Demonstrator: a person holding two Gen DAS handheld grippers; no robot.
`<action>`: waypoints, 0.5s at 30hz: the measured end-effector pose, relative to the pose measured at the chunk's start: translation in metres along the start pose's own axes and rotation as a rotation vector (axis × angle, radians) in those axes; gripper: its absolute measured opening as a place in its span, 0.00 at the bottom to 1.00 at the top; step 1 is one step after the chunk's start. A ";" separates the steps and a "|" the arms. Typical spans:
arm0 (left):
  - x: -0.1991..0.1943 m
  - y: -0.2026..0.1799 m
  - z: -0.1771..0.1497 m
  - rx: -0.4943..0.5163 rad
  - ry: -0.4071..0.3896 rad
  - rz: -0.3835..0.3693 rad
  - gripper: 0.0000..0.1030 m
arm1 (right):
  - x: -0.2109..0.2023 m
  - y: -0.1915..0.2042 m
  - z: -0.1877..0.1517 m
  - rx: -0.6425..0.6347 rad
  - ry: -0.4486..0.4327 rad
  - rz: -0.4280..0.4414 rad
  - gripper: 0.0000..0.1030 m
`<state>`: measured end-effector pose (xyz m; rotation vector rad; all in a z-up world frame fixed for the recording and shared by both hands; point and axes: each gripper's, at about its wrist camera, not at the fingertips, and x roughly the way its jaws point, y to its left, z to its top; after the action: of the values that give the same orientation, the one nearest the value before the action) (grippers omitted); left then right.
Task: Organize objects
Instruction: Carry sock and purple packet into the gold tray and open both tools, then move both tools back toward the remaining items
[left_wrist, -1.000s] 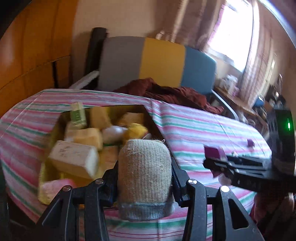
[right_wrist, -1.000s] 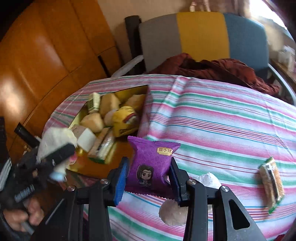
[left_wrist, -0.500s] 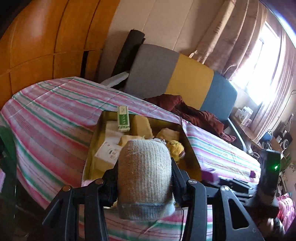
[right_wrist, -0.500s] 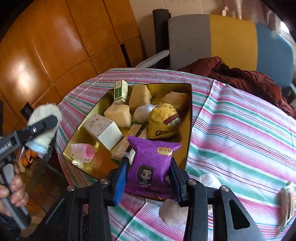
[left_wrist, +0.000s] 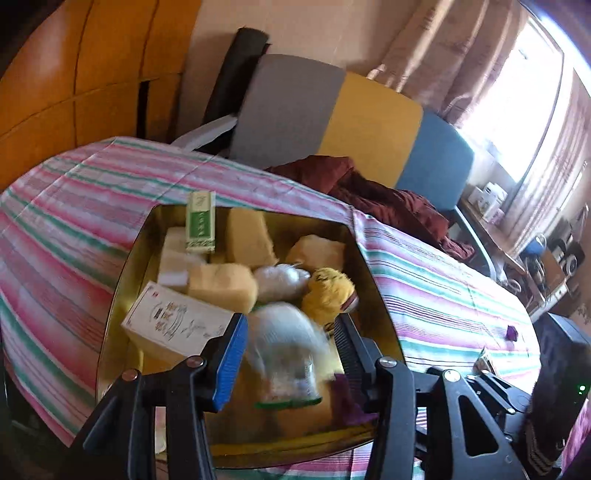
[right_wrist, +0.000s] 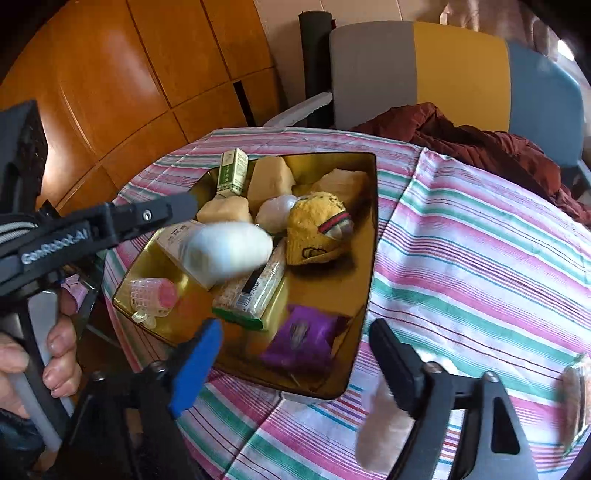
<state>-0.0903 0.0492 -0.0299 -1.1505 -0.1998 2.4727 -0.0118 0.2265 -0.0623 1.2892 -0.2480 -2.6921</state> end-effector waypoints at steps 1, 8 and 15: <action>-0.002 0.003 -0.002 -0.005 -0.004 0.009 0.47 | -0.002 0.000 -0.001 0.000 -0.011 -0.006 0.88; -0.023 0.009 -0.010 0.019 -0.059 0.059 0.47 | -0.027 0.023 -0.005 -0.118 -0.157 -0.146 1.00; -0.038 -0.002 -0.018 0.072 -0.096 0.093 0.48 | -0.028 0.015 -0.003 -0.090 -0.149 -0.298 1.00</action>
<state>-0.0539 0.0343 -0.0145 -1.0349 -0.0852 2.5967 0.0091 0.2170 -0.0399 1.1837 0.0548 -3.0129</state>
